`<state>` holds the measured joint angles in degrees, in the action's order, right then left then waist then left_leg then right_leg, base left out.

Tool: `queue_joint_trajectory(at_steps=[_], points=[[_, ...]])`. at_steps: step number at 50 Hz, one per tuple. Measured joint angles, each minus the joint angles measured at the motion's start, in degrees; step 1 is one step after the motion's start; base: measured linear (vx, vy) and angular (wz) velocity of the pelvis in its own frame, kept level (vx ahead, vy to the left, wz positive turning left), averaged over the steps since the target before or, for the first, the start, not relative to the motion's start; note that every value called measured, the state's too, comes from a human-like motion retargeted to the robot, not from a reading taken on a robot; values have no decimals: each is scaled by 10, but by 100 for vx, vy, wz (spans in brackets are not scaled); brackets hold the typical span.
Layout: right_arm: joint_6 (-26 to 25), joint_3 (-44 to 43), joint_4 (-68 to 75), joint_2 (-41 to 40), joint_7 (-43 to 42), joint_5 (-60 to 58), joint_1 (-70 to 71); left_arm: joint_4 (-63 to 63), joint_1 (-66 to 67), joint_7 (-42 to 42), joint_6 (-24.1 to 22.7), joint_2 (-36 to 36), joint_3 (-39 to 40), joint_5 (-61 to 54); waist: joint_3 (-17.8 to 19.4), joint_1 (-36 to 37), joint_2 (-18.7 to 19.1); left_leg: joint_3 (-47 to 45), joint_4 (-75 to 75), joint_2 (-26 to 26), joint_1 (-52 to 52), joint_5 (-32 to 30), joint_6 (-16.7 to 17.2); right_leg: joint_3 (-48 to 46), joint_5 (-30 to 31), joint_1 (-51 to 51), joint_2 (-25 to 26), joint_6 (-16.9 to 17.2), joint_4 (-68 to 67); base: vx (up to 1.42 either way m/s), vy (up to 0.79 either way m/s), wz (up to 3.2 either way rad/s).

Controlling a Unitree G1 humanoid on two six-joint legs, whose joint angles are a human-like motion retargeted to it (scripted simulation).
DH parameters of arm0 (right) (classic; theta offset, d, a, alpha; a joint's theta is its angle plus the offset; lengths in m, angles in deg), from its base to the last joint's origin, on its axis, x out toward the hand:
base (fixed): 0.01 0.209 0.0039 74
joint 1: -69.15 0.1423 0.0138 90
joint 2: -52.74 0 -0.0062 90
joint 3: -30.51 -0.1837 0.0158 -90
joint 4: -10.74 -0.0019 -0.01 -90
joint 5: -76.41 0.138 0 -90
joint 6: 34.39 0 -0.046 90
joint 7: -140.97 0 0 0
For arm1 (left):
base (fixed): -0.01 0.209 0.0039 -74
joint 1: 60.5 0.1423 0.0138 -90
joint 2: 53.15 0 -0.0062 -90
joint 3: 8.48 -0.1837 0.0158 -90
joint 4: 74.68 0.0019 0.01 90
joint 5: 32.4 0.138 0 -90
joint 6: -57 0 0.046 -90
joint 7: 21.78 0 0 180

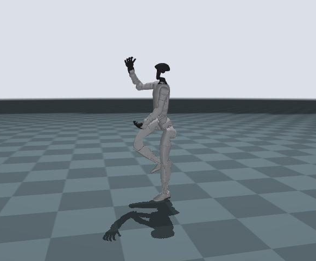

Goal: Kungfu

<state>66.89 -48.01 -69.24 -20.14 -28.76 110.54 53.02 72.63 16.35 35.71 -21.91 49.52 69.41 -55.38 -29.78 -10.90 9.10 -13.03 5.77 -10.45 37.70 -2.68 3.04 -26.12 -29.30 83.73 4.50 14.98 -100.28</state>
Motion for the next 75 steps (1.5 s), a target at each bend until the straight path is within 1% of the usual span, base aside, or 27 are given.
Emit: queue_joint_trajectory(at_steps=[5, 10, 13, 15, 16, 17, 20, 22, 28, 33, 35, 38, 42, 45, 47, 48, 50, 53, 55, 56, 57, 60, 62, 65, 68, 72, 75], points=[[-27, 36, -1, -151, 18, 74, -79, -35, -69, -27, -34, 36, 27, -48, 19, 2, -18, -23, 31, 8, 19, 11, -1, 68, 27, -53, 2, 0, 108, -10, -8, -4], [-55, 101, 45, -338, 132, 206, -193, -57, -144, 15, -104, 94, 61, -67, 98, 16, -67, -40, 179, 11, 89, 66, 8, 185, 78, -161, 13, -8, 337, -28, -6, 27], [-77, 135, 101, -418, 226, 284, -290, -45, -181, 46, -119, 134, 57, -67, 141, 31, -99, -51, 277, 34, 137, 121, -1, 241, 187, -225, -14, -49, 512, -26, -8, 79], [-99, 156, 154, -465, 278, 325, -368, -35, -182, 66, -116, 159, 44, -87, 161, 35, -102, -43, 355, 42, 181, 164, -9, 269, 199, -261, -33, -66, 624, -18, -6, 78], [-108, 165, 183, -489, 300, 345, -410, -34, -176, 82, -108, 168, 38, -99, 159, 61, -107, -52, 395, 22, 211, 181, -4, 237, 100, -256, -50, -146, 606, -13, -13, -43], [-123, 172, 203, -506, 313, 373, -447, -34, -167, 98, -100, 176, 31, -111, 160, 78, -112, -57, 434, 9, 241, 197, 0, 227, 35, -238, -52, -194, 582, -6, -26, -65], [-212, 176, 226, -503, 290, 498, -508, -46, -127, 145, -88, 190, -3, -148, 194, 81, -90, -21, 500, 19, 307, 219, -1, 240, 40, -129, -26, -183, 485, -11, -16, 49], [-210, 183, 261, -491, 296, 548, -525, -29, -100, 152, -76, 189, -24, -163, 199, 97, -84, -20, 518, 7, 335, 219, 8, 228, 10, -126, -26, -200, 477, -16, 0, 7], [-136, 184, 221, -424, 303, 438, -493, -3, -53, 26, -39, 182, -45, -258, 188, 97, -61, -4, 482, 19, 338, 183, 25, 227, 19, -133, -11, -215, 507, -1, -10, 63], [-63, 150, 47, -339, 211, 438, -403, -9, -82, -14, -62, 127, -7, -139, 184, 99, -59, -19, 398, 62, 279, 38, 77, 229, 65, -210, -30, -226, 600, 4, -7, 112], [-33, 120, -33, -280, 165, 422, -343, 1, -106, -59, -80, 100, 12, -77, 178, 88, -54, -108, 389, 74, 264, -45, 120, 226, 82, -233, -72, -215, 628, -14, 42, 196], [10, 45, -123, -177, 107, 337, -252, 14, -139, -140, -122, 46, 36, 10, 155, 50, -46, -284, 551, 68, 286, -100, 120, 201, 110, -232, -156, -185, 636, -44, 65, 280], [39, -76, -190, -54, 7, 156, -170, 13, -137, -249, -197, -19, 87, 183, 86, 17, -75, -287, 969, 6, 351, -18, 120, 188, 108, -275, -195, -196, 677, 31, -56, 228], [75, -153, -203, 32, -81, 0, -138, -3, -122, -329, -244, -87, 155, 302, 44, 24, -113, -124, 1199, -93, 453, 43, 97, 155, 105, -335, -138, -254, 736, 40, -139, 25], [98, -194, -197, 91, -146, -95, -127, -8, -124, -393, -260, -141, 203, 346, 68, 71, -159, -50, 1172, -245, 487, 48, 38, 161, 93, -377, -93, -284, 731, 29, -114, -177], [106, -210, -193, 114, -171, -134, -126, -8, -124, -421, -261, -165, 229, 356, 83, 89, -176, -62, 1099, -356, 474, 60, -19, 166, 84, -400, -77, -288, 717, 20, -37, -219], [117, -240, -187, 153, -255, -245, -119, -4, -148, -485, -254, -214, 268, 366, 131, 131, -217, -121, 883, -482, 483, 46, -112, 202, 99, -431, -63, -270, 706, -19, 27, -173], [95, -257, -185, 210, -357, -334, -126, 20, -186, -518, -259, -239, 308, 321, 125, 100, -256, -60, 376, -301, 510, -136, -64, 204, 114, -437, -121, -238, 747, -24, 1, 89], [98, -262, -188, 246, -376, -351, -134, 29, -193, -506, -260, -245, 317, 257, 125, 106, -256, -2, 188, -289, 518, -133, -56, 174, 116, -463, -126, -241, 787, -5, -16, 71], [107, -271, -190, 268, -366, -353, -137, 29, -193, -502, -260, -238, 316, 232, 124, 112, -268, -1, 180, -266, 521, -92, -99, 169, 118, -456, -139, -243, 789, -7, -6, 45], [112, -280, -193, 285, -355, -353, -142, 28, -188, -498, -264, -233, 316, 210, 127, 121, -276, 1, 191, -253, 522, -66, -124, 169, 118, -452, -146, -244, 787, 0, 0, 0], [106, -296, -230, 284, -332, -335, -166, 23, -128, -498, -292, -232, 320, 184, 131, 137, -271, -34, 386, -285, 512, -110, -95, 190, 114, -444, -137, -242, 759, 17, 16, -55], [112, -302, -269, 271, -340, -334, -188, 22, -80, -513, -302, -213, 334, 204, 114, 134, -253, -95, 576, -331, 497, -86, -79, 181, 112, -439, -132, -250, 755, 22, 21, -17], [127, -316, -324, 262, -381, -337, -230, 25, -30, -560, -320, -149, 362, 222, 93, 135, -209, -98, 874, -378, 467, -34, -5, 174, 112, -446, -91, -264, 773, 21, 10, 2], [129, -338, -355, 275, -393, -357, -262, 33, -16, -596, -358, -75, 354, 177, 53, 103, -177, -161, 1061, -201, 425, -27, 109, 138, 147, -417, -131, -254, 822, -11, 47, 128], [124, -347, -355, 284, -388, -359, -271, 41, -15, -611, -364, -38, 340, 155, 18, 61, -132, -315, 1187, -63, 345, -3, 120, 77, 174, -378, -169, -244, 858, -15, 48, 171], [124, -343, -371, 285, -371, -336, -295, 45, -1, -621, -364, -15, 325, 140, 0, 31, -129, -337, 1138, 11, 289, -26, 120, 52, 164, -367, -222, -236, 846, 9, 16, 140]])
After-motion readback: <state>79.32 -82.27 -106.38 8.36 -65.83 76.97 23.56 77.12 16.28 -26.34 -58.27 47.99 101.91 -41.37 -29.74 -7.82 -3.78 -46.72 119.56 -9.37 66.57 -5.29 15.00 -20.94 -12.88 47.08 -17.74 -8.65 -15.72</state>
